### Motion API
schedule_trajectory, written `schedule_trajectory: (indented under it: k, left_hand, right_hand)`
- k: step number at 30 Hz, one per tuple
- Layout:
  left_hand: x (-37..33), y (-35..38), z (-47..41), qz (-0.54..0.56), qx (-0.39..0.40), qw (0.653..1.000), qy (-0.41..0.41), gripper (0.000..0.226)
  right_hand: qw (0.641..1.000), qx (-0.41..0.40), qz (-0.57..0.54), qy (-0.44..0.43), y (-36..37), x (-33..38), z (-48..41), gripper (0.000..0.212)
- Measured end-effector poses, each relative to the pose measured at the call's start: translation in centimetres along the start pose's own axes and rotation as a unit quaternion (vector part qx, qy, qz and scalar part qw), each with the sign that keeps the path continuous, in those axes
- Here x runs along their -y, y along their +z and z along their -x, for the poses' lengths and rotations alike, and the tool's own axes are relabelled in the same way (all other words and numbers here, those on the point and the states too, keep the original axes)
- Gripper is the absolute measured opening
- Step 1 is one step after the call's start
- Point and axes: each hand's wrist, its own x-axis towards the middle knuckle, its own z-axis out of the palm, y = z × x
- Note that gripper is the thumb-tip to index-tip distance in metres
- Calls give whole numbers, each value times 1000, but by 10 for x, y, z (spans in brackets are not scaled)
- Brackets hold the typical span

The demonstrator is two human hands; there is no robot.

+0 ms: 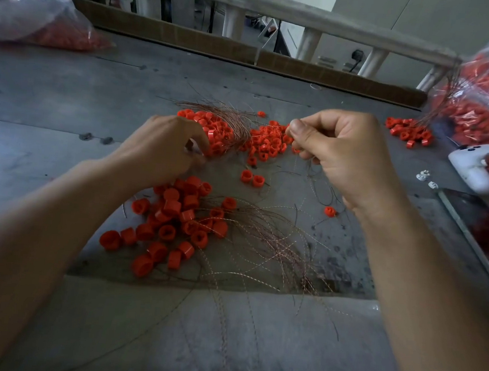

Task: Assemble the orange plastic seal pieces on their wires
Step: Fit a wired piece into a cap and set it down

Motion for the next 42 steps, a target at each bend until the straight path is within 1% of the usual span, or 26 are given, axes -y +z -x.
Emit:
schedule_trajectory:
  k: [3, 6, 8, 10, 12, 15, 17, 21, 22, 26, 30, 32, 33, 35, 36, 37, 39, 42]
  left_hand:
    - [-1, -1, 0, 2, -13, 1000, -12, 13]
    - [-1, -4, 1, -1, -55, 998, -30, 7]
    - [0, -6, 2, -1, -71, 997, -41, 12]
    - [0, -7, 3, 6, -73, 996, -51, 15]
    - [-1, -7, 2, 15, -66, 996, -56, 11]
    - [-5, -5, 3, 33, -60, 996, -54, 28]
    - [-8, -3, 5, 44, -70, 995, -51, 30]
    - [-16, -4, 8, 48, -108, 993, -15, 16]
    - [-16, -4, 8, 43, -111, 993, -10, 16]
    - [-16, -5, 9, 33, -99, 994, -11, 19]
    - [-19, -3, 9, 34, -80, 996, -22, 16]
    - [-18, -2, 8, 32, -85, 995, -29, 15]
    - [-18, -2, 7, 36, -88, 995, -31, 18]
    - [-18, -3, 8, 56, -87, 994, -30, 35]
    - [-19, -3, 8, 73, -81, 994, -24, 39]
    - [-20, -2, 9, 88, -74, 993, -16, 36]
    - [-22, 0, 8, 96, -62, 993, -1, 22]
    - [-23, 2, 9, 96, -82, 992, 2, 15]
  right_hand:
    - [1000, 2, 6, 0, 0, 0, 1, 15]
    - [1000, 5, 10, 0, 1, 0, 1, 15]
    - [1000, 5, 11, 0, 1, -1, 1, 15]
    - [1000, 5, 14, 0, 1, -1, 1, 14]
    - [1000, 5, 14, 0, 0, -1, 1, 14]
    - [1000, 4, 13, -1, 0, -1, 1, 15]
    - [1000, 6, 16, -2, -1, -1, 1, 14]
    - [1000, 12, 22, -5, 0, -1, 1, 14]
    - [1000, 14, 23, -6, 0, -1, 1, 14]
    - [1000, 16, 25, -7, 1, -1, 2, 14]
    - [999, 19, 32, -8, 1, 0, 2, 13]
    - [999, 19, 34, -7, 1, 0, 2, 13]
    - [999, 19, 34, -8, 1, 0, 2, 13]
    - [999, 22, 36, -10, 1, 0, 2, 13]
    - [999, 24, 38, -12, 1, 0, 2, 13]
    - [999, 26, 40, -14, 1, 0, 2, 14]
    - [998, 27, 45, -18, 1, 0, 3, 14]
    - [998, 28, 47, -21, 2, 0, 3, 16]
